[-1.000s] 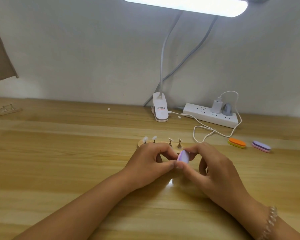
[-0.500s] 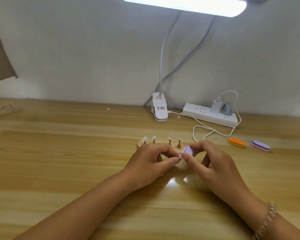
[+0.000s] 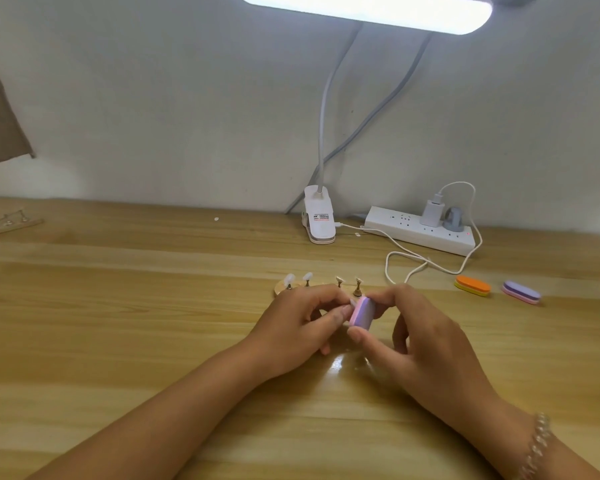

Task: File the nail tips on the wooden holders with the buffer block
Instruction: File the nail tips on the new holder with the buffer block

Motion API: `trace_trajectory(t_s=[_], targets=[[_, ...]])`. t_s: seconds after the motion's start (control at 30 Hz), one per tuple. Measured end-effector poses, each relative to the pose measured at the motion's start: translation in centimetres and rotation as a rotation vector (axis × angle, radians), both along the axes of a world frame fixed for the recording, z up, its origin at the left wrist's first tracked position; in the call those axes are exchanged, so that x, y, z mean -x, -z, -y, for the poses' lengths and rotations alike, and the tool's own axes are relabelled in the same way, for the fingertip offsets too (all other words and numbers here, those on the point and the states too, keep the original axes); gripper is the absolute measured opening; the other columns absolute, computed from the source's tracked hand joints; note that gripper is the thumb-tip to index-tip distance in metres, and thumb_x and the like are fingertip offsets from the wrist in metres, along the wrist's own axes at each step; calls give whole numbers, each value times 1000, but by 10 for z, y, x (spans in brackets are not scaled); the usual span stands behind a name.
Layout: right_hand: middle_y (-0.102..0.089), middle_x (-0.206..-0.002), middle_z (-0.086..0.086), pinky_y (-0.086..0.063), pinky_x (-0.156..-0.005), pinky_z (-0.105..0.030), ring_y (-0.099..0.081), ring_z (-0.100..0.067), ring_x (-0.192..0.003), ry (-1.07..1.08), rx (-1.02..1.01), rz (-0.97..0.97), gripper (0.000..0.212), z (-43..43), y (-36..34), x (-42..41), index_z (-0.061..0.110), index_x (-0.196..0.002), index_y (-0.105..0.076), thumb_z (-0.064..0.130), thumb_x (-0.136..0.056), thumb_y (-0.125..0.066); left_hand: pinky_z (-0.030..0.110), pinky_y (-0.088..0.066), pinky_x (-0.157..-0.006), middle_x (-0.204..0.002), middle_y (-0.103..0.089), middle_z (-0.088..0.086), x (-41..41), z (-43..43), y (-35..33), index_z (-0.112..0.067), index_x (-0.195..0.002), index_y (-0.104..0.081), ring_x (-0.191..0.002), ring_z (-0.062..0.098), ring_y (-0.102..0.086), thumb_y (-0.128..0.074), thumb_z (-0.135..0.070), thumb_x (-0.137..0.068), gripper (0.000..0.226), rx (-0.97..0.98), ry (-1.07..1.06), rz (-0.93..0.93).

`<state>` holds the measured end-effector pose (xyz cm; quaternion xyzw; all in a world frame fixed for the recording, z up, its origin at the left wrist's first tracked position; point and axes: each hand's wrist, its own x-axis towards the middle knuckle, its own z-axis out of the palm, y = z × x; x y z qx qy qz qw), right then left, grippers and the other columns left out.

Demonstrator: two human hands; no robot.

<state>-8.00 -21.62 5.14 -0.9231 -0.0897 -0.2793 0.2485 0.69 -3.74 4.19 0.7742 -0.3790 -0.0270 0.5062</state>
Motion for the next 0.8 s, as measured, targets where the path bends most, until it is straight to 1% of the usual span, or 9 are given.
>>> trace_trajectory(t_s=[0.07,0.23,0.37,0.43,0.53,0.63,0.67,0.77,0.8], targets=[[-60,-92,22,-48,-55,-34,-52,-12,-57,27,-65,-12,34,4,-1,-2,33,-102,-56,59,-80,-62,27,-49,-61,-78,-67,-10,0,0,-1,-18,-95,-70,-50,9,-59,-58,-17,-100,13,4,-2,2],[-57,-90,21,-46,-53,-33,-50,-10,-57,24,-32,5,34,1,0,0,31,-100,-57,56,-78,-64,22,-45,-60,-75,-64,-14,2,-1,-1,-26,-89,-67,-51,10,-61,-56,-19,-100,17,-5,13,11],[-60,-90,23,-46,-55,-31,-53,-15,-58,56,-134,51,40,4,-2,-1,34,-96,-57,69,-76,-59,21,-47,-62,-89,-71,-16,2,1,-2,-24,-92,-68,-52,12,-62,-54,-20,-101,17,-18,12,11],[-59,-90,22,-46,-52,-30,-52,-13,-56,32,-86,50,41,1,-3,0,32,-99,-58,67,-77,-55,23,-47,-62,-84,-68,-19,2,0,-1,-28,-92,-67,-54,11,-62,-54,-21,-102,18,-31,12,21],[-58,-90,20,-46,-50,-31,-51,-10,-56,-11,1,25,39,-3,-2,1,30,-103,-58,62,-80,-61,33,-50,-61,-80,-65,-17,0,0,1,-28,-99,-68,-57,5,-58,-54,-23,-101,15,-89,-5,61],[-57,-91,20,-48,-52,-34,-52,-11,-55,43,-59,39,38,2,-4,-1,28,-102,-58,57,-78,-63,23,-39,-62,-79,-62,-20,1,0,2,-31,-99,-70,-67,1,-55,-54,-29,-99,16,-133,-7,136],[-56,-91,22,-47,-50,-32,-52,-9,-55,47,-44,46,38,2,-5,0,28,-103,-58,54,-77,-66,22,-37,-62,-80,-62,-21,2,0,2,-33,-99,-70,-71,2,-55,-53,-31,-98,16,-151,-5,155],[-49,-90,30,-36,-48,-15,-49,9,-61,-22,63,30,40,-3,-2,5,26,-105,-55,38,-74,-78,30,-44,-67,-88,-66,-16,1,0,2,-33,-105,-70,-79,9,-58,-54,-29,-99,18,-172,-7,156],[-49,-91,28,-35,-48,-13,-48,11,-63,-44,85,17,41,-4,-1,5,26,-105,-55,37,-73,-79,31,-45,-68,-89,-67,-15,1,0,2,-31,-105,-71,-80,9,-58,-54,-28,-99,18,-171,-10,155]])
